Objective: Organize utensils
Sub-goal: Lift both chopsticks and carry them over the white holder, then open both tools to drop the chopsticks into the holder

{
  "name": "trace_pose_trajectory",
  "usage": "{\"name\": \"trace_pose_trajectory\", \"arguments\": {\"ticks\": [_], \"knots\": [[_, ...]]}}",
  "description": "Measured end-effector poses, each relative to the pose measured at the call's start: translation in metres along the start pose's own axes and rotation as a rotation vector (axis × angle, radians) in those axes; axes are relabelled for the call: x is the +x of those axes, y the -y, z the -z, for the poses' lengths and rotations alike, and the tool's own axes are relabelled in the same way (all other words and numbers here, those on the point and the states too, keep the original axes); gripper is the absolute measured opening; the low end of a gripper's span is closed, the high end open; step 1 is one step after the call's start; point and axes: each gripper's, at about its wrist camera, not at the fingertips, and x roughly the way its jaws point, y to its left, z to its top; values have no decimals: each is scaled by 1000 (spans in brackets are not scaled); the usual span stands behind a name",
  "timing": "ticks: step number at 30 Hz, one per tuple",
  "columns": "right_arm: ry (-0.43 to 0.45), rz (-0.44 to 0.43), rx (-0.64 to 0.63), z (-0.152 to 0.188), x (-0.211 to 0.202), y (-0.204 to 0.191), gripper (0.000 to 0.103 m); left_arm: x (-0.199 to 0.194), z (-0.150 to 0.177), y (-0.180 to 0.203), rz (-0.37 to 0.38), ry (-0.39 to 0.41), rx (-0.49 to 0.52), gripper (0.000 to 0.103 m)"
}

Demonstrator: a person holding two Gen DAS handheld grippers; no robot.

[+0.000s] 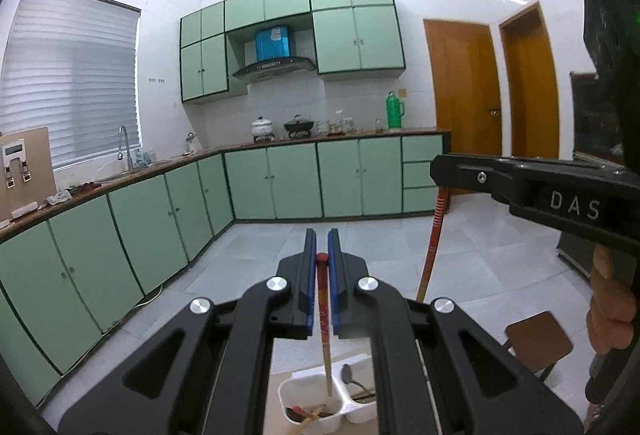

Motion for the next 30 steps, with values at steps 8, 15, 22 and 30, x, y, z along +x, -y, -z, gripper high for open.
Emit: {"name": "trace_pose_trajectory", "arguments": {"ticks": [8,15,22,30], "knots": [[-59,40,15,34,52,7,5,51,32,-15,-8,-84,-29,5],[-150,32,48,63,76,17,6,65,57,-28,2,-156,-54,6],[-189,25,68,71,73,28,17,58,54,-38,2,-159,-81,21],[-130,67,49,75,23,35,67,7,53,-50,-20,-124,-107,42]]}}
